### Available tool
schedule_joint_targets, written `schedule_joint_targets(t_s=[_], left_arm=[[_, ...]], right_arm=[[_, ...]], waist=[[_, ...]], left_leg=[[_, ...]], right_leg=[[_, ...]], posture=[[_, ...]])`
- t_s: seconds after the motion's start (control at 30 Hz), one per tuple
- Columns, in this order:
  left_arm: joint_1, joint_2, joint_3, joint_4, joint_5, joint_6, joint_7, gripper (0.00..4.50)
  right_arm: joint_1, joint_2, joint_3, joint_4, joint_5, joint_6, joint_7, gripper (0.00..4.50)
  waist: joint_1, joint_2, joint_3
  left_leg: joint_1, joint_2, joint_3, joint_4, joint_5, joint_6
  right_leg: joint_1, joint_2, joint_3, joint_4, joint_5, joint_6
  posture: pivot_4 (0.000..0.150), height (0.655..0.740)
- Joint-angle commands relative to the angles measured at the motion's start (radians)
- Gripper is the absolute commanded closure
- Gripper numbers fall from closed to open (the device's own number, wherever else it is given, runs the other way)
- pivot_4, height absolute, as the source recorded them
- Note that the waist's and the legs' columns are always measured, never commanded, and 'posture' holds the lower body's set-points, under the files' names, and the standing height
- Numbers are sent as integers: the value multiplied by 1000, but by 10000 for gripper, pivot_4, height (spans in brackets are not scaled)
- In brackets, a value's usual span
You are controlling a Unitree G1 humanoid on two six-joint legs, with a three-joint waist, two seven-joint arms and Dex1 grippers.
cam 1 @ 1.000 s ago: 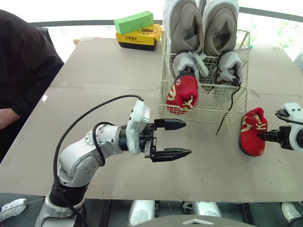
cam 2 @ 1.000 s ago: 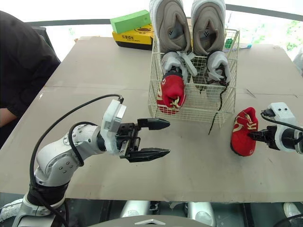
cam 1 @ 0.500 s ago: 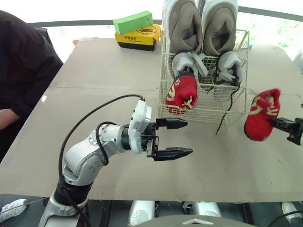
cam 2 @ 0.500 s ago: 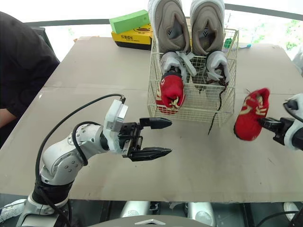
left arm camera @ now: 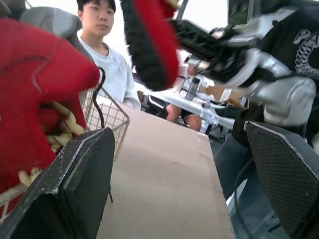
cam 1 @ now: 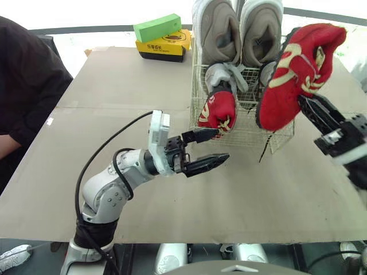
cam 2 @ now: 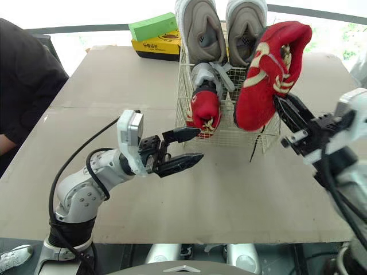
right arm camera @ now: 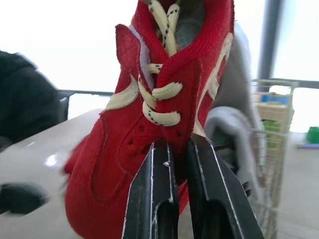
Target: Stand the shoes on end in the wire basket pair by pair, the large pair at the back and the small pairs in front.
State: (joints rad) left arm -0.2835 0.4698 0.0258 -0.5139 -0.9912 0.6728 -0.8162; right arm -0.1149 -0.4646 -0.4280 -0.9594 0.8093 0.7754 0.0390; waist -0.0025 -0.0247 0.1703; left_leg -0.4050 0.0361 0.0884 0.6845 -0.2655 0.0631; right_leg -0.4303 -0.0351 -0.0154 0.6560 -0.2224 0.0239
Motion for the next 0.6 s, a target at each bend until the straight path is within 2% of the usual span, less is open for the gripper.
schedule_joint_targets(t_s=[0.03, 0.2, 0.37, 0.53, 0.6], left_arm=[[-25, 22, 61, -67, -87, 16, 35, 0], [-10, 130, 134, -220, -255, 80, 170, 0], [26, 196, 162, -313, -373, 81, 309, 0], [51, 257, 172, -307, -399, 71, 352, 0], [49, 264, 164, -277, -366, 67, 336, 0]], right_arm=[[57, 4, 147, 22, -314, -247, 15, 44300], [194, 74, 288, 155, -619, -581, 27, 44300], [271, 128, 393, 357, -802, -853, 27, 44300], [277, 180, 459, 509, -837, -986, 59, 44300], [294, 189, 469, 529, -791, -981, 97, 44300]], waist=[[-1, 0, 0], [-6, 0, 0], [-9, -1, 0], [-8, 0, 0], [-6, 0, 0]], left_leg=[[-1, 0, 0, 0, 1, -2], [-3, 1, 0, 0, 3, -5], [0, 1, 1, 0, 3, -6], [6, 1, 2, -2, 4, -8], [6, 1, 1, -2, 4, -8]], right_leg=[[0, 0, 0, 0, 0, 0], [-3, 0, 0, 0, 0, 0], [-2, -1, 1, 1, -1, 1], [2, -2, 2, 3, -3, -3], [2, -2, 2, 4, -3, -3]], posture=[[1500, 7400], [1500, 7400], [1500, 7400], [1500, 7400], [1500, 7400]])
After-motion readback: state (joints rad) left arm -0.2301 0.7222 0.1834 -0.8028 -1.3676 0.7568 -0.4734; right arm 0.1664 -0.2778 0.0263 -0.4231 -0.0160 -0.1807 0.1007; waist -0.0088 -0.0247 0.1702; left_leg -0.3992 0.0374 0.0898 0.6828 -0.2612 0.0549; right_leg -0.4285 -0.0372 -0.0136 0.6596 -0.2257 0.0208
